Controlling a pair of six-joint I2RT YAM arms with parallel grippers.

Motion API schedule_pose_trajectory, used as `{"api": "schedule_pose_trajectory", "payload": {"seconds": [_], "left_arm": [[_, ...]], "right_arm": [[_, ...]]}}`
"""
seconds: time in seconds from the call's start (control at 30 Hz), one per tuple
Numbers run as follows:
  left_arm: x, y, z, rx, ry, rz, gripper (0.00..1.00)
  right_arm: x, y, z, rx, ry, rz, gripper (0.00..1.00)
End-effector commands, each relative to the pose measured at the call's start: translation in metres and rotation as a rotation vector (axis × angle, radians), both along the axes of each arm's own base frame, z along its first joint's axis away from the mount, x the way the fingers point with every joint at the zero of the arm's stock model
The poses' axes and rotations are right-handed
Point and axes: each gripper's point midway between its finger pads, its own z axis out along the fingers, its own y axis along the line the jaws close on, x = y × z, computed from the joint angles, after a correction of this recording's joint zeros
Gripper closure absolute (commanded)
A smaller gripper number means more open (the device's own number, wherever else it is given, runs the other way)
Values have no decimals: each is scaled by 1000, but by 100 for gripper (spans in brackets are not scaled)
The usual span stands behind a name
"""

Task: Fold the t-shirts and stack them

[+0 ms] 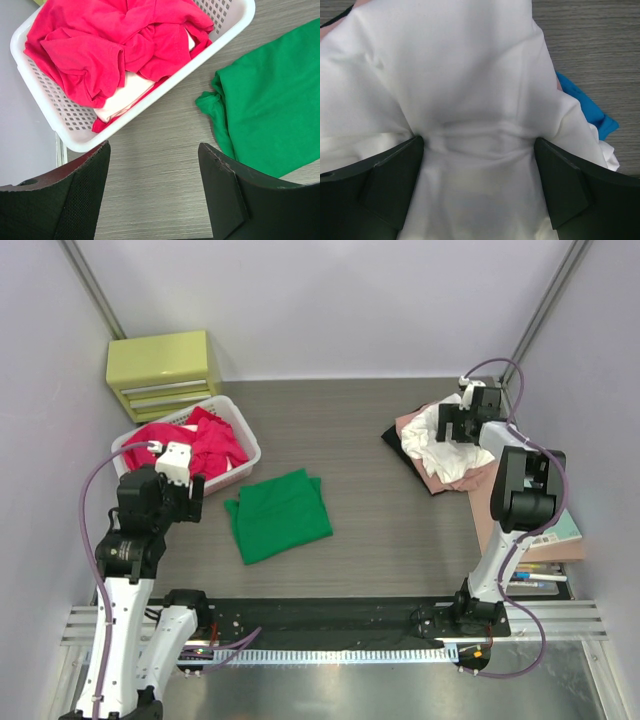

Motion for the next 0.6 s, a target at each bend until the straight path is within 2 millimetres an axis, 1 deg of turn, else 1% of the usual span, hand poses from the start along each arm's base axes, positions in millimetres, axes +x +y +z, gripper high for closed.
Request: {"api": "schedule_pose_trajectory", "payload": {"seconds": [0.0,0.03,0.07,0.1,0.13,0.17,0.2,0.23,0.3,0.33,0.37,0.43,0.47,0.57], "left_arm": [[7,5,6,14,-34,19,28],[7,5,6,16,-34,20,28],[7,6,6,18,-33,22,28],[8,7,7,20,-39,24,28],[8,7,7,21,-37,24,28],[8,6,7,19,-39,22,28],[9,5,5,18,-33,19,28],[10,3,3,9,-28,10,28],[12,1,-1,0,-16,5,28],[13,0,-3,-5,-9,2,28],[15,0,-3,-7,-9,2,28],[16,-1,-3,-10,-5,0,28],[17,-1,-2,-13,-8,-2,28],[16,-4,-2,-17,-9,-13,28]], "right_arm": [[-56,16,-56,11,221,77,0],[-57,16,-47,-6,207,96,0],[-65,17,-47,-9,218,102,0],[-68,17,-43,-13,211,110,0],[-71,21,-30,-20,183,139,0],[-83,24,-34,-22,204,153,0],[-90,26,-32,-28,207,166,0],[-100,33,-24,-42,192,194,0],[-112,39,-18,-46,188,219,0],[-123,42,-20,-44,199,228,0],[-126,46,-7,-39,166,237,0],[-142,53,-7,-19,182,254,0],[-149,57,3,-4,164,265,0],[-171,63,0,3,181,288,0]]}}
